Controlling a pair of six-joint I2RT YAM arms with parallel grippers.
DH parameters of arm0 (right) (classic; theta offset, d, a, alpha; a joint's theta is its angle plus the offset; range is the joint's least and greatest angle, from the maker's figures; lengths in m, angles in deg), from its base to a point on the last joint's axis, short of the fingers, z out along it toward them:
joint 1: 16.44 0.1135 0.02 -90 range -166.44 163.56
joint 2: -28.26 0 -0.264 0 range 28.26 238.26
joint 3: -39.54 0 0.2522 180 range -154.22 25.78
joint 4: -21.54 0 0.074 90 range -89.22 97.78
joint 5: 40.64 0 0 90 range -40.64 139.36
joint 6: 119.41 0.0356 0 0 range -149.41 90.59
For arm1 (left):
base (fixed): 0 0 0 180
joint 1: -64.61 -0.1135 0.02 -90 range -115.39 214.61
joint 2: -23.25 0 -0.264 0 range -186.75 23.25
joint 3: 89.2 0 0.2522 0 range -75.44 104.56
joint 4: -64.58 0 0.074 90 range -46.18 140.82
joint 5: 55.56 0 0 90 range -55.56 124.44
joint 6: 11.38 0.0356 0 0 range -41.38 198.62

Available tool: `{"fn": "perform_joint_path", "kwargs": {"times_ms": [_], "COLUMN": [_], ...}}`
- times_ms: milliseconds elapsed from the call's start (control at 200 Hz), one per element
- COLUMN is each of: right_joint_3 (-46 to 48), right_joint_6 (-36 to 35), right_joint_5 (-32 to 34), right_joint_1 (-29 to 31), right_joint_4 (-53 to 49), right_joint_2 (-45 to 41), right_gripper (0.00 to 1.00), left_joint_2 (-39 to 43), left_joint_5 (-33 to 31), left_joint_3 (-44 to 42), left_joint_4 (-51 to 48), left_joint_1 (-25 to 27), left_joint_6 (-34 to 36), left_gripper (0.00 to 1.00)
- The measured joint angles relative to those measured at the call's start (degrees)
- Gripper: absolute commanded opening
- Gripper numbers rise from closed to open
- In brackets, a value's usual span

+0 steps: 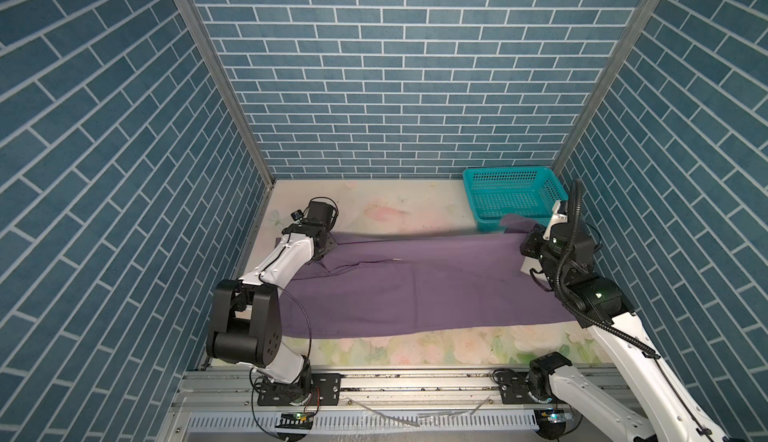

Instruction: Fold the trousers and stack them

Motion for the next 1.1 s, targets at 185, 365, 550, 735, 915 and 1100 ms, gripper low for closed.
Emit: {"fn": "perform_joint_path", "kwargs": {"times_ms": [185, 365, 550, 735, 915, 1100], "right_joint_3": [1.7, -1.8, -9.9, -16.0, -19.9, -22.1], "right_joint_6": [1.4, 0.8, 0.4, -0.3, -1.2, -1.6], "right_joint_5": [0.0, -1.1, -6.8, -9.9, -10.6, -10.8], "right_joint_1": [-1.7, -4.9, -12.4, -15.2, -15.8, -17.6], "right_joint_4": [-2.7, -0.9, 2.6, 5.5, 8.3, 9.9], "right_joint_2": [2.5, 12.4, 23.9, 33.1, 39.1, 41.8], "right_gripper": [0.0, 0.0, 0.0, 0.0, 0.0, 0.0], "left_joint_2": [-1.2, -3.2, -5.9, -11.1, -18.8, -24.5], "left_joint_5": [1.7, 2.9, 5.1, 6.2, 5.5, 5.0], "left_joint_3": [0.3, 0.9, 3.5, 8.9, 15.0, 19.5], "left_joint_4": [0.1, 0.9, 2.0, 4.1, 6.1, 5.6], "left_joint_1": [-0.2, -0.6, -0.5, -0.3, -0.4, -1.4], "left_joint_6": [0.0, 0.0, 0.0, 0.3, 1.5, 5.5], "left_gripper": [0.0, 0.0, 0.0, 0.0, 0.37, 0.81]}}
